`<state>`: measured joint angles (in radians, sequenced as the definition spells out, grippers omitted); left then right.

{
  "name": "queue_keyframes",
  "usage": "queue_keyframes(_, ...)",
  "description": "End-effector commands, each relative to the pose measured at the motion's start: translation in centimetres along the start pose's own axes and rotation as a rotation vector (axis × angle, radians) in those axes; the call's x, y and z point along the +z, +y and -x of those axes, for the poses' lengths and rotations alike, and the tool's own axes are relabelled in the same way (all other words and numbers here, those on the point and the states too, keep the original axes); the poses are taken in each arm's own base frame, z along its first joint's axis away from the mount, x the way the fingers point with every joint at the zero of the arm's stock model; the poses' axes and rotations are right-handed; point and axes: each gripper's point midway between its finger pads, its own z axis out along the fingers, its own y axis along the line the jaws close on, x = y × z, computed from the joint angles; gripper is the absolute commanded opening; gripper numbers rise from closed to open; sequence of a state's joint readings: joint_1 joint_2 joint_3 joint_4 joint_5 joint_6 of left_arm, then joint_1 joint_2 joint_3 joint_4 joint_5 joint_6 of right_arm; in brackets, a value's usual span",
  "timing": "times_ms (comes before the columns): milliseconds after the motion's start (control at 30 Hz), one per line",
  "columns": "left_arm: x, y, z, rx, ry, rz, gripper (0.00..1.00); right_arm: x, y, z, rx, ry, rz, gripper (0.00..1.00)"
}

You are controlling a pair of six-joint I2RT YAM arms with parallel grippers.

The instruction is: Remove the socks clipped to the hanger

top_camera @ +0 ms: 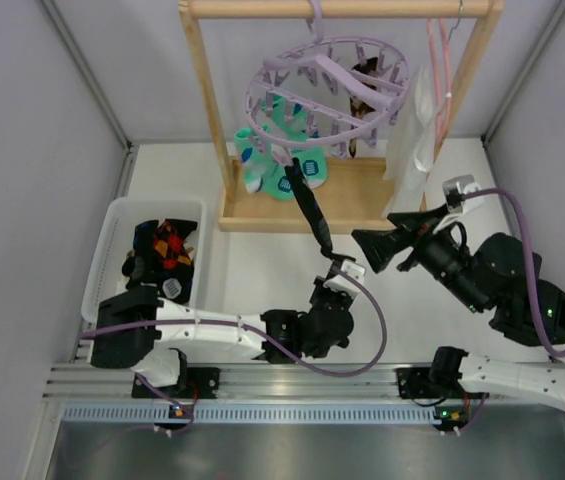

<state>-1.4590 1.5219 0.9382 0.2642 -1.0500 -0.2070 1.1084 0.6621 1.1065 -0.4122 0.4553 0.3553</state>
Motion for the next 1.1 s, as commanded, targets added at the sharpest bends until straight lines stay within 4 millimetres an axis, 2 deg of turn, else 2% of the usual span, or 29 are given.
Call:
queue_keyframes(0, -0.5, -0.6, 1.5, 0.031, -0.035, 0.052, 0.0, 0.2, -0.2, 1.5, -0.063, 0.038, -0.045, 0.92)
queue_keyframes(67, -0.3, -1.2, 0.9, 0.064, -0.028, 0.05, 0.0, 0.9, -0.5, 1.3, -0.114, 0.071, -0.085, 0.91)
queue_keyframes(100, -0.2, -1.4, 1.2, 0.081, -0.031, 0.054, 0.0, 1.0, -0.2, 2.5, -0.121, 0.057, -0.084, 0.9)
queue_keyframes(133, 0.0, -1.5, 0.6, 0.115, -0.024, 0.066, 0.0, 1.7, -0.4, 1.7, -0.171, 0.101, -0.111, 0.9)
queue_keyframes(167, 0.1, -1.4, 0.6, 0.135, -0.026, 0.085, 0.0, 1.9, -0.1, 2.9, -0.177, 0.089, -0.115, 0.9)
queue_keyframes(200, 0.3, -1.5, 1.0, 0.167, -0.029, 0.099, 0.0, 2.3, 0.0, 2.9, -0.197, 0.102, -0.126, 0.9)
queue_keyframes(233, 0.4, -1.4, 0.9, 0.185, -0.029, 0.116, 0.0, 3.4, -0.1, 2.2, -0.241, 0.137, -0.151, 0.89)
queue_keyframes(267, 0.6, -1.6, 0.5, 0.21, -0.024, 0.13, 0.0, 3.8, 0.2, 3.0, -0.246, 0.127, -0.155, 0.89)
queue_keyframes(300, 0.7, -1.5, 0.8, 0.235, -0.026, 0.14, 0.0, 4.9, 0.1, 2.5, -0.272, 0.143, -0.182, 0.88)
queue_keyframes(367, 0.9, -1.8, 0.6, 0.256, -0.022, 0.146, 0.0, 5.7, 0.3, 3.2, -0.301, 0.135, -0.202, 0.87)
queue_keyframes(400, 0.9, -1.9, 0.6, 0.273, -0.021, 0.145, 0.0, 6.8, 0.0, 2.6, -0.325, 0.15, -0.238, 0.86)
queue_keyframes(467, 1.1, -2.2, 0.3, 0.31, -0.017, 0.152, 0.0, 7.6, 0.5, 3.4, -0.341, 0.139, -0.246, 0.84)
queue_keyframes(500, 1.2, -2.2, 0.2, 0.327, -0.016, 0.168, 0.0, 8.7, 0.3, 2.9, -0.369, 0.153, -0.278, 0.82)
queue_keyframes(567, 1.0, -2.8, 0.6, 0.342, -0.022, 0.17, 0.0, 9.3, 0.1, 4.2, -0.392, 0.126, -0.324, 0.79)
queue_keyframes(600, 1.1, -3.2, 0.3, 0.37, -0.018, 0.167, 0.0, 10.4, 0.2, 3.6, -0.413, 0.142, -0.336, 0.78)
queue_keyframes(633, 1.1, -3.3, 0.3, 0.377, -0.018, 0.166, 0.0, 10.8, 0.3, 4.4, -0.414, 0.13, -0.339, 0.77)
queue_keyframes(667, 1.1, -3.6, 0.4, 0.381, -0.02, 0.166, 0.0, 11.2, 0.3, 4.4, -0.418, 0.134, -0.346, 0.76)
queue_keyframes(700, 1.1, -3.8, 0.3, 0.388, -0.019, 0.165, 0.0, 12.3, 0.1, 3.5, -0.441, 0.164, -0.369, 0.76)
queue_keyframes(767, 1.2, -4.1, 0.4, 0.384, -0.021, 0.162, 0.0, 13.0, -0.4, 4.0, -0.447, 0.164, -0.407, 0.75)
queue_keyframes(800, 1.2, -4.1, 0.6, 0.38, -0.022, 0.16, 0.0, 13.9, -0.5, 3.2, -0.458, 0.186, -0.412, 0.75)
queue_keyframes(900, 1.3, -4.5, 0.9, 0.37, -0.025, 0.146, 0.0, 15.2, -2.0, 2.9, -0.473, 0.199, -0.481, 0.75)
queue_keyframes(1000, 1.3, -4.5, 1.0, 0.369, -0.027, 0.146, 0.0, 15.7, -3.5, 2.5, -0.489, 0.214, -0.539, 0.75)
queue_keyframes(1067, 1.3, -4.6, 1.1, 0.366, -0.028, 0.14, 0.0, 16.3, -3.6, 2.0, -0.493, 0.215, -0.534, 0.74)
